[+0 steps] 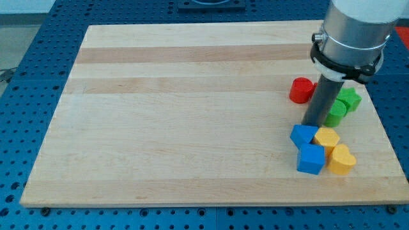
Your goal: Move the red circle into the triangle
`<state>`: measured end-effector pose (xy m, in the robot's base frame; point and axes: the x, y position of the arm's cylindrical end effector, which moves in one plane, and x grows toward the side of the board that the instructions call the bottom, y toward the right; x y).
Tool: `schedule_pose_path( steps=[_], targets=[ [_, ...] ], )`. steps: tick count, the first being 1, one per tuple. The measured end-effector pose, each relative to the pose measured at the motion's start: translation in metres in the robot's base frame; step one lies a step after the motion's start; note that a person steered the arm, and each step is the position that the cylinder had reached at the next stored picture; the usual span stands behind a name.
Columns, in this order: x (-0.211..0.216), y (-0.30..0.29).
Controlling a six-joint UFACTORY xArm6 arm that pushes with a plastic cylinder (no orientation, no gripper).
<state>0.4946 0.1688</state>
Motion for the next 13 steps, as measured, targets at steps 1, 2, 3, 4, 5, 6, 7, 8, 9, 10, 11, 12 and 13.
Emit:
schedule_pose_path(
  steps=[1,2,3,4,5,6,7,8,9,10,11,12,13],
  targets=[
    [-0.006,-0.031],
    [-0.019,-0.070],
    [-0.037,-0.089],
    [-0.104,-0.091],
    [-0.181,-0.058],
    [-0.205,-0.007],
    [-0.180,-0.005],
    [-0.115,-0.005],
    [-0.104,-0.005],
    [-0.072,-0.005],
    [-0.034,-0.005],
    [-0.031,-0.005],
    [-0.034,-0.006]
  ],
)
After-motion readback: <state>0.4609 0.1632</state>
